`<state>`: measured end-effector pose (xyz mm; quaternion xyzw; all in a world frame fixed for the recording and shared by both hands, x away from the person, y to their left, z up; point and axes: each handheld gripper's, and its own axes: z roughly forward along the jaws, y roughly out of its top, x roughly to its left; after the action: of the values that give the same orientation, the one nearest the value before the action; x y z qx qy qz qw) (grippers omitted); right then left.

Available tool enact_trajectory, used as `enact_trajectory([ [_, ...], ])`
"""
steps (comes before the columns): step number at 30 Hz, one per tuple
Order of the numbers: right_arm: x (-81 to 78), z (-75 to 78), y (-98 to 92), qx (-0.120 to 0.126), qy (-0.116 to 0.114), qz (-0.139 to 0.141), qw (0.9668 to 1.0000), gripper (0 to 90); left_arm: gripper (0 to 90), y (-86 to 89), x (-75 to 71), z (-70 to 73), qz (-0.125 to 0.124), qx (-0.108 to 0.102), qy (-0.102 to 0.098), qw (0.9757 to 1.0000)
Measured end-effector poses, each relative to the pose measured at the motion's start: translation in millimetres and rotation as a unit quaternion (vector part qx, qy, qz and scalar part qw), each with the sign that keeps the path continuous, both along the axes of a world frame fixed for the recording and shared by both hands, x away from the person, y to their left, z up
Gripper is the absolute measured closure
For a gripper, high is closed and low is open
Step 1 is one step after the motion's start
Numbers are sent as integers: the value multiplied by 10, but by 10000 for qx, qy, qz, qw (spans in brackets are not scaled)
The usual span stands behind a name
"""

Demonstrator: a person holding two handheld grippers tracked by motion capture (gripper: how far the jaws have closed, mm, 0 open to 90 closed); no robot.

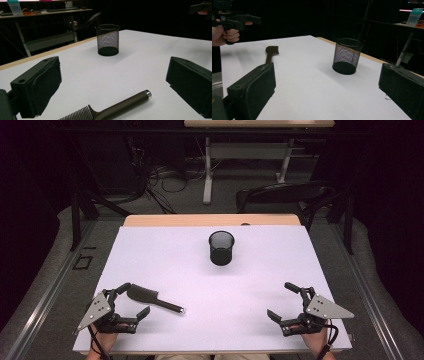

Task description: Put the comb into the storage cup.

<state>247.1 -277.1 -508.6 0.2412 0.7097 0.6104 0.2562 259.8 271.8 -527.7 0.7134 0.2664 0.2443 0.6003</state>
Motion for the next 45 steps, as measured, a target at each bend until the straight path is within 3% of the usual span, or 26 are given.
enact_trajectory([
  [17, 11, -11, 26, -27, 50, 32, 10000, 7, 0, 7, -7, -10, 79, 28, 126, 9999],
  [20, 20, -15, 22, -37, 40, 35, 10000, 7, 0, -10, 5, -3, 14, 126, 259, 9996],
  [27, 28, -26, 39, -86, 131, 56, 9999, 7, 0, -66, 8, 53, -5, 435, 341, 9985],
  [28, 42, -34, 48, -109, 106, 62, 9999, 7, 0, -92, 13, 69, -13, 609, 352, 9975],
  [31, 43, -39, 60, -112, 129, 78, 9998, 7, 0, -108, 18, 78, -44, 654, 448, 9968],
  [33, 43, -39, 64, -142, 129, 81, 9998, 7, 0, -134, 25, 80, -72, 838, 583, 9947],
  [39, 41, -38, 65, -155, 129, 70, 9998, 7, 0, -197, 32, 111, -196, 1105, 667, 9914],
  [45, 43, -40, 67, -177, 112, 73, 9998, 8, 0, -284, 20, 129, -313, 1422, 772, 9863],
])
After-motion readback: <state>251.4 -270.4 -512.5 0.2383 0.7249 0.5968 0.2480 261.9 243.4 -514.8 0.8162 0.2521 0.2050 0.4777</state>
